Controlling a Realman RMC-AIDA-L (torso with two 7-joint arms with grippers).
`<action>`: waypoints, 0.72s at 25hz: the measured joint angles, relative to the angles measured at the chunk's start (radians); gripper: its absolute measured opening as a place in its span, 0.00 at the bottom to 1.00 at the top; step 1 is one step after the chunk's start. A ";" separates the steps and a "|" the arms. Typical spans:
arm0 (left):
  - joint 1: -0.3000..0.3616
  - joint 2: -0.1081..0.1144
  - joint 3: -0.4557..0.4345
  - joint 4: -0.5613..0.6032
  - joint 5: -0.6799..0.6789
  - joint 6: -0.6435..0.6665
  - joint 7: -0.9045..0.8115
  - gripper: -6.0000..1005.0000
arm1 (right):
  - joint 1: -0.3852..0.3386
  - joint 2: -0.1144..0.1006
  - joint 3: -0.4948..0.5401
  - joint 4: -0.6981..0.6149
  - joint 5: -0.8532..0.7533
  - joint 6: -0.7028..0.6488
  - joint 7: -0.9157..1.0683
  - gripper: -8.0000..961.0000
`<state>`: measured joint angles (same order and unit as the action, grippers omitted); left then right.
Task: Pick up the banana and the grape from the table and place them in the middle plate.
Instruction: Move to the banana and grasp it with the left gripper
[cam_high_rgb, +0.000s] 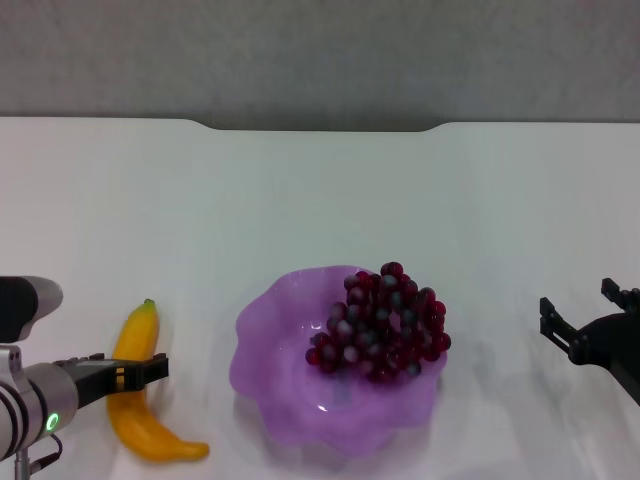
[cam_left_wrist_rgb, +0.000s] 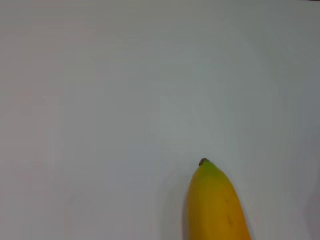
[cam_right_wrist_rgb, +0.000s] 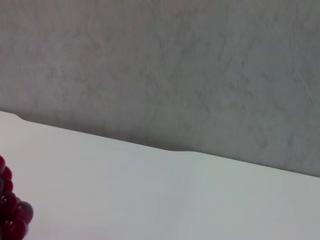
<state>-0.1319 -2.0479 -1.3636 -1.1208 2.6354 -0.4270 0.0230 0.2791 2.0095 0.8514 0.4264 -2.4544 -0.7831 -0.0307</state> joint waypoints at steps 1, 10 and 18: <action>0.000 0.000 0.001 0.000 0.000 0.002 0.000 0.87 | 0.000 0.000 0.000 0.000 0.000 0.000 0.000 0.92; -0.002 0.002 0.017 0.000 0.003 0.003 0.019 0.73 | 0.000 0.000 0.001 0.000 0.001 -0.001 0.000 0.93; 0.007 0.002 0.012 0.000 0.003 0.020 0.021 0.54 | 0.000 0.000 0.002 0.001 0.002 -0.002 0.000 0.93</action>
<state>-0.1253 -2.0463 -1.3517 -1.1209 2.6385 -0.4067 0.0438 0.2791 2.0095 0.8530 0.4270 -2.4527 -0.7854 -0.0307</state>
